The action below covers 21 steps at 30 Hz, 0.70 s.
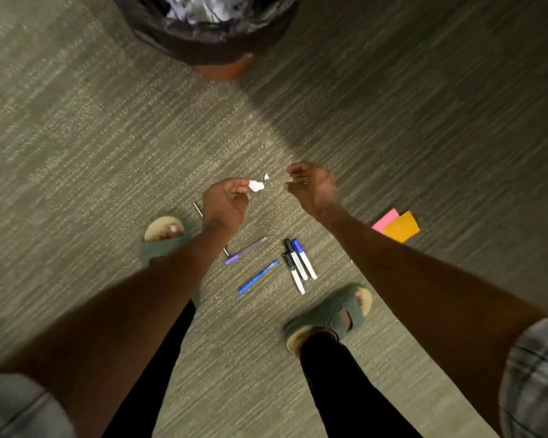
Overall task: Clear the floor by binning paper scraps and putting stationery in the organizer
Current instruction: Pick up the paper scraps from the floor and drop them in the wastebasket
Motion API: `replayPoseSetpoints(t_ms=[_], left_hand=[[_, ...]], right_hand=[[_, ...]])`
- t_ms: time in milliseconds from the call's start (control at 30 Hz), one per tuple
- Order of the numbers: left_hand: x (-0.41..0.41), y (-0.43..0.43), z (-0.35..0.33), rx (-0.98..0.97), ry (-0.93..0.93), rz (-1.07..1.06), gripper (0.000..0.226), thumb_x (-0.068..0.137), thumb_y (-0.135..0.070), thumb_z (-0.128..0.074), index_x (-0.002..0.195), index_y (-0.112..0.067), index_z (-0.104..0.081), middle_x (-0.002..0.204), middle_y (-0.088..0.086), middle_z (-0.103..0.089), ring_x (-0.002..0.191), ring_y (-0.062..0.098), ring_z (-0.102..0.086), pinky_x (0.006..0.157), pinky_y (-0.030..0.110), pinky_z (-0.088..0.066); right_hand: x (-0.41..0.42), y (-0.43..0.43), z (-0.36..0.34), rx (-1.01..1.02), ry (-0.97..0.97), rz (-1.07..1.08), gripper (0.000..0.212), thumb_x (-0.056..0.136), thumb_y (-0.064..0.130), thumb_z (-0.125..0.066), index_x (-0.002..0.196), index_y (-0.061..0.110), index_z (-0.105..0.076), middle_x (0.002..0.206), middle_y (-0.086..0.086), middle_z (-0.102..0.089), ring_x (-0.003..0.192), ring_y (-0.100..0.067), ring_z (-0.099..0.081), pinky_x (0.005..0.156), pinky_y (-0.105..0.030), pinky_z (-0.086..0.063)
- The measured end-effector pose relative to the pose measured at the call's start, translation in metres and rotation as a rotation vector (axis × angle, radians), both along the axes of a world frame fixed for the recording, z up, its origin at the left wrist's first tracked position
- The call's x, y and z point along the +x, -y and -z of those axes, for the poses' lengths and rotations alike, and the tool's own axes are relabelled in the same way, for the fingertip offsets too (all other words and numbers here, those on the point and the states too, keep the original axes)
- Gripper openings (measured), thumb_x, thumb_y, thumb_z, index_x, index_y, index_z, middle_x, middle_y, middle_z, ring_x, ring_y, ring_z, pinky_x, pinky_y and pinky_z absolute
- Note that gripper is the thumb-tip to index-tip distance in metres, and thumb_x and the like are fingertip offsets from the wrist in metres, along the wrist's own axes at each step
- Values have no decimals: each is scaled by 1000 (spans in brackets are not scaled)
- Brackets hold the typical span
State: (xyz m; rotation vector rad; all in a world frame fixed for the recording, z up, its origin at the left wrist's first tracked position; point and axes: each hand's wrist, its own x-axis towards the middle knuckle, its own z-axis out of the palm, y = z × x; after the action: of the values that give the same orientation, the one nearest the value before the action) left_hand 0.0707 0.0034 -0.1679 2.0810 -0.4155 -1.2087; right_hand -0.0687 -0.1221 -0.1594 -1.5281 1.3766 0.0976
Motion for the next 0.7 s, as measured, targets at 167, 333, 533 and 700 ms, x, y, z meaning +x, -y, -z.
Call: replayPoseSetpoints(t_ms=[167, 333, 533, 700], left_hand=[[-11, -5, 88, 8, 104, 161, 31, 84, 8, -56, 113, 7, -67, 99, 14, -67, 82, 20, -64, 71, 9, -48], [-13, -4, 146, -57, 297, 382, 34, 83, -18, -60, 115, -13, -70, 103, 13, -66, 93, 22, -62, 86, 28, -49], [1, 3, 171, -109, 460, 619, 13, 88, -16, -62, 96, -22, -71, 90, 5, -61, 82, 10, -45, 69, 21, -28], [9, -4, 166, -108, 403, 610, 5, 86, -22, -73, 89, -18, -75, 82, -2, -65, 68, 4, -49, 62, 14, -38]], right_hand=[[-13, -43, 84, -209, 0, -195, 48, 77, 5, -73, 123, 0, -60, 121, -20, -60, 112, -36, -59, 98, -49, -50], [-5, -57, 144, -444, 16, -304, 42, 87, 16, -53, 127, 3, -58, 123, -16, -55, 109, -27, -56, 96, -37, -50], [5, -53, 177, -652, -58, -547, 20, 94, 11, -53, 111, 14, -63, 114, -7, -57, 105, -23, -53, 90, -40, -49], [9, -51, 178, -530, -17, -590, 27, 90, 0, -51, 113, 2, -65, 116, -17, -60, 108, -32, -55, 91, -44, -48]])
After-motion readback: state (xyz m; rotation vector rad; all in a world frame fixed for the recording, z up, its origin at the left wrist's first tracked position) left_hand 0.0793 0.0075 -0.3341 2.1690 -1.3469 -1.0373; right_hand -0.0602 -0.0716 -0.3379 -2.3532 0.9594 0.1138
